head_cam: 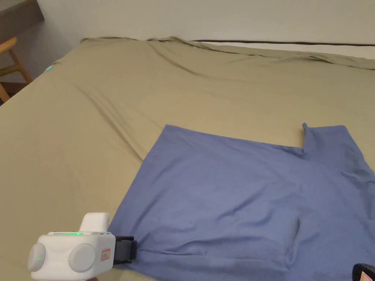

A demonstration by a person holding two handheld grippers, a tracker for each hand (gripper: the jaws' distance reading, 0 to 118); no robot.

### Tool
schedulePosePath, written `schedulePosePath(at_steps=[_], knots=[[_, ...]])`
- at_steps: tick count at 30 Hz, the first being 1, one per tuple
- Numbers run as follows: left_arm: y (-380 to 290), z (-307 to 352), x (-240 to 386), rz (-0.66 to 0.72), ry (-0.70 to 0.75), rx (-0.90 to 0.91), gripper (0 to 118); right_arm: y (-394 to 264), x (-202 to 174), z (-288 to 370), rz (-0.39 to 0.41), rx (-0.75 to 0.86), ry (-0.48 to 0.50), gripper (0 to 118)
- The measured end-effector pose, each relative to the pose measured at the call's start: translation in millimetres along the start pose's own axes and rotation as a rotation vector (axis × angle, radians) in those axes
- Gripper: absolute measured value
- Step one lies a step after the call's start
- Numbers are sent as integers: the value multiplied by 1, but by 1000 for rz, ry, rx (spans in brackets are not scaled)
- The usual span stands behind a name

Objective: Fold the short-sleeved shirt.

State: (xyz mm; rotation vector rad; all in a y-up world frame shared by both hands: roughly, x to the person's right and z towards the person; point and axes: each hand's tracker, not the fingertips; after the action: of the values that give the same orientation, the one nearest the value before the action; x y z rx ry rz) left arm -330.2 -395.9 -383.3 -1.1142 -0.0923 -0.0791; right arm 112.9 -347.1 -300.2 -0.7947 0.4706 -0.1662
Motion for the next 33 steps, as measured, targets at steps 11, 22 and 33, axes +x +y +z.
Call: schedulePosePath(at_steps=[11,22,33], knots=[[-7,37,-78,353,-373,72,13,3,60,3,-90,-42,-109,3],[-10,70,-85,390,-459,86,13,-48,189,-63,-436,-344,-212,116],[-7,71,-95,482,-509,70,13,-54,170,-50,-407,-321,-179,5]])
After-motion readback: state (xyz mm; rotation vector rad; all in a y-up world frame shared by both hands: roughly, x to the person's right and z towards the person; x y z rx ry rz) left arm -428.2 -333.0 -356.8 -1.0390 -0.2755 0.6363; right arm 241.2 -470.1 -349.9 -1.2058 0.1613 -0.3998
